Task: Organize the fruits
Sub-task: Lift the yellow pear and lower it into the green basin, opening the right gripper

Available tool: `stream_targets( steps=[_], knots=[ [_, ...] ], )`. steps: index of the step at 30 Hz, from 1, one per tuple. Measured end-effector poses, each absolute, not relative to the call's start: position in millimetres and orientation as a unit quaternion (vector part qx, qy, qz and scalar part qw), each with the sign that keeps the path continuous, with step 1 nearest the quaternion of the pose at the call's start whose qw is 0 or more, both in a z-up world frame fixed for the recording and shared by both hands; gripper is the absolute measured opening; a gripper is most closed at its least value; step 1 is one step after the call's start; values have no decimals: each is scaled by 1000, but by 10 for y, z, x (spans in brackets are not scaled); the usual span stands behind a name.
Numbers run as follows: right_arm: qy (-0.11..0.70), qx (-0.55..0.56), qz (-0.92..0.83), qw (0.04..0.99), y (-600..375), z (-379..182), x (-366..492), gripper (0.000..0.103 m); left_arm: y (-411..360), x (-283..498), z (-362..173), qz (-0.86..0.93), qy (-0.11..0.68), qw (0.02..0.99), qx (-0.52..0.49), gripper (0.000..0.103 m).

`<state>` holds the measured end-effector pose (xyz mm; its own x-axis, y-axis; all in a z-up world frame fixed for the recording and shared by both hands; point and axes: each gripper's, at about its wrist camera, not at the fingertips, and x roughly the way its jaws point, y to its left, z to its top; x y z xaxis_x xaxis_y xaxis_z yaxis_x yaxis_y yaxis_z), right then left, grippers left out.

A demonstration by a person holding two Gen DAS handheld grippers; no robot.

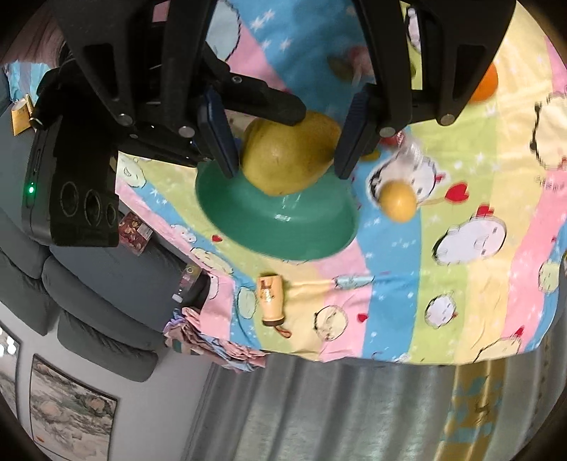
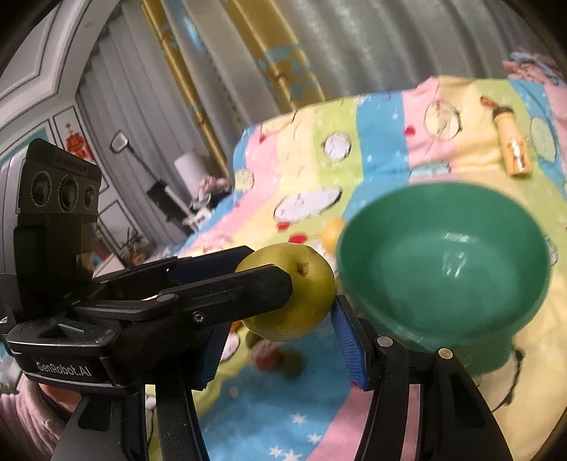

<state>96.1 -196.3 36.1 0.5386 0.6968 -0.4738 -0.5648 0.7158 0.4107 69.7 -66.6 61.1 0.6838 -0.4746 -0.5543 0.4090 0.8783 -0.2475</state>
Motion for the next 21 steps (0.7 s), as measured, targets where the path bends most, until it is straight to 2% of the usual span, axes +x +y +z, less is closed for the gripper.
stream_targets(
  steps=[4, 8, 14, 21],
  knots=[
    [312, 129, 347, 875, -2230, 506, 1170, 59, -869, 1004, 776, -255, 318, 912, -45, 55],
    [345, 164, 340, 860, -2451, 474, 1507, 59, -1105, 1314, 820, -274, 334, 901, -36, 55],
    [423, 187, 305, 833, -2617, 97, 1881, 59, -1377, 1694, 524, -282, 392, 875, -26, 55],
    [450, 136, 272, 839, -2520, -16, 1974, 59, -1375, 1897, 244, -263, 433, 861, -54, 55]
  ],
)
